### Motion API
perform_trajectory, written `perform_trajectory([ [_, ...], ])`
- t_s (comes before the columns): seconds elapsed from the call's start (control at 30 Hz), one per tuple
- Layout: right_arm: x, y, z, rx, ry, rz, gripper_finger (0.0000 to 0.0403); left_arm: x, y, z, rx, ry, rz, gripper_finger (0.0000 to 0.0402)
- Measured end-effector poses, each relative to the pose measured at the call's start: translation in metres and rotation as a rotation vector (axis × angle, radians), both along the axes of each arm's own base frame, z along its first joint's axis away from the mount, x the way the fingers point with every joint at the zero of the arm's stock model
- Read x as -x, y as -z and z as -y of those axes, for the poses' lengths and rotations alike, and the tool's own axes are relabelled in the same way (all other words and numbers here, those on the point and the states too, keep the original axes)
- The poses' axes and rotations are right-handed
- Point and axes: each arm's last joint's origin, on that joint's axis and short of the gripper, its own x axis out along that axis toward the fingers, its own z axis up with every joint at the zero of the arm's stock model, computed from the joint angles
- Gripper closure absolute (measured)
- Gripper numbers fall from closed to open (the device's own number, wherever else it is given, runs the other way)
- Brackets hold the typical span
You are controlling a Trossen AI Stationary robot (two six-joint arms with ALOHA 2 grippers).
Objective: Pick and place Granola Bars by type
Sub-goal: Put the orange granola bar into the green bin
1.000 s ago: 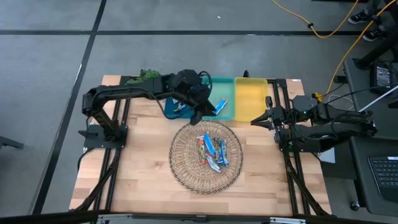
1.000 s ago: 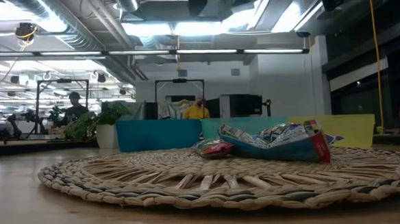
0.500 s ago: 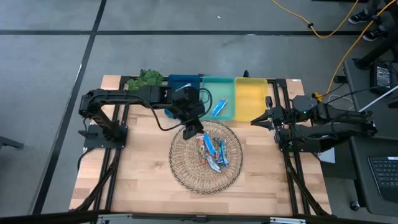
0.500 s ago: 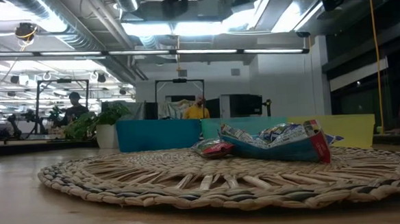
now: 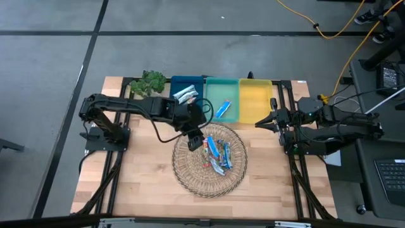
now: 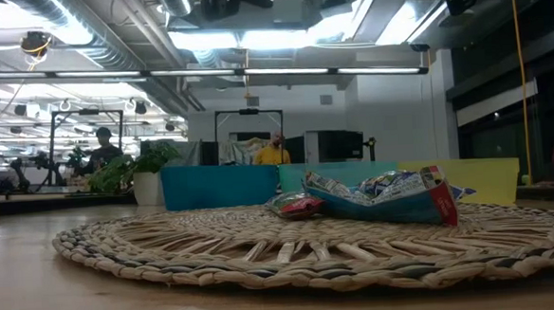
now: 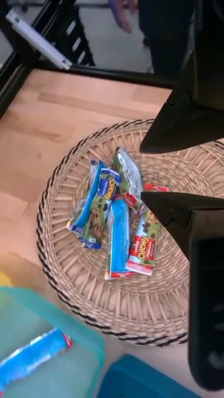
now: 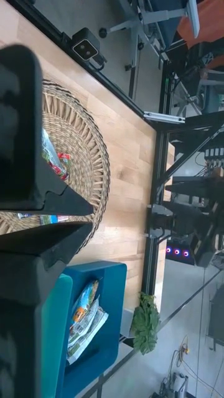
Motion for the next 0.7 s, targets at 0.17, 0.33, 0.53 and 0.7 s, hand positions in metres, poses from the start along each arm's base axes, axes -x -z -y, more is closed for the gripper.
perform_trajectory([
  [0.17, 0.000, 0.000, 0.000, 0.000, 0.000, 0.000, 0.0370, 0.002, 0.001, 0.011, -0.022, -0.111, -0.010, 0.0300],
  [0.33, 0.000, 0.000, 0.000, 0.000, 0.000, 0.000, 0.0370, 0.003, 0.007, 0.023, -0.062, -0.227, -0.042, 0.0300],
  [0.53, 0.000, 0.000, 0.000, 0.000, 0.001, 0.000, 0.0370, -0.011, 0.032, 0.032, -0.044, -0.325, -0.120, 0.0295],
  [0.7, 0.000, 0.000, 0.000, 0.000, 0.000, 0.000, 0.0370, -0.029, 0.064, 0.035, -0.041, -0.372, -0.203, 0.0284],
])
